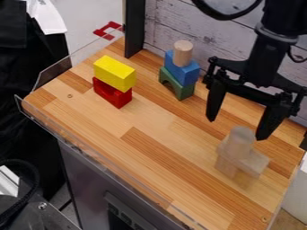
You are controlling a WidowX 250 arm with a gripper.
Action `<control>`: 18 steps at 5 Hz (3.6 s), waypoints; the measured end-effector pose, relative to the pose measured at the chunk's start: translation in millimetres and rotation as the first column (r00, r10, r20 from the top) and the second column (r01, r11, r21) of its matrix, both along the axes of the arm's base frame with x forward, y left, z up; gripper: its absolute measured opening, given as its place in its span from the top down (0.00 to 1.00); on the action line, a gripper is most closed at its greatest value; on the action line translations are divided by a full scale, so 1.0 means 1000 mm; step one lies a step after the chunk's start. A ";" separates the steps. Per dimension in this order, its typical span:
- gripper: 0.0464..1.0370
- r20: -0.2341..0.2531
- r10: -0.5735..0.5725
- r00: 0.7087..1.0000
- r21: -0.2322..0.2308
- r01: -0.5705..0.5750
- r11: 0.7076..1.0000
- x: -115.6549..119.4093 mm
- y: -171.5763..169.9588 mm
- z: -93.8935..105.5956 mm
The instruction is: Put the cylinder on the yellow rectangular block
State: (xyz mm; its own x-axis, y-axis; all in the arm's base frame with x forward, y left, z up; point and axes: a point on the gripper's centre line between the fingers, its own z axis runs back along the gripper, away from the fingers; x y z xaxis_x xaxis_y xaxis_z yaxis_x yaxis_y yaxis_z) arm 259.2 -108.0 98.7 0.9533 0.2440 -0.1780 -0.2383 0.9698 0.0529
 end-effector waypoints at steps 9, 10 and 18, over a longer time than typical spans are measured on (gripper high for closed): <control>0.56 0.099 0.253 0.962 -0.071 -0.246 0.967 0.014 0.061 0.023; 0.56 0.151 0.375 0.915 -0.141 -0.355 0.924 0.024 0.108 0.031; 0.56 0.064 0.605 0.794 -0.076 -0.600 0.796 0.005 0.210 0.007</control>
State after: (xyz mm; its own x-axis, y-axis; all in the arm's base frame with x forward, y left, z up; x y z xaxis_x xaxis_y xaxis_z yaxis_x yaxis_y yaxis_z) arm 264.5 102.1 106.2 0.6277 0.7667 -0.1346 -0.7764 0.6292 -0.0361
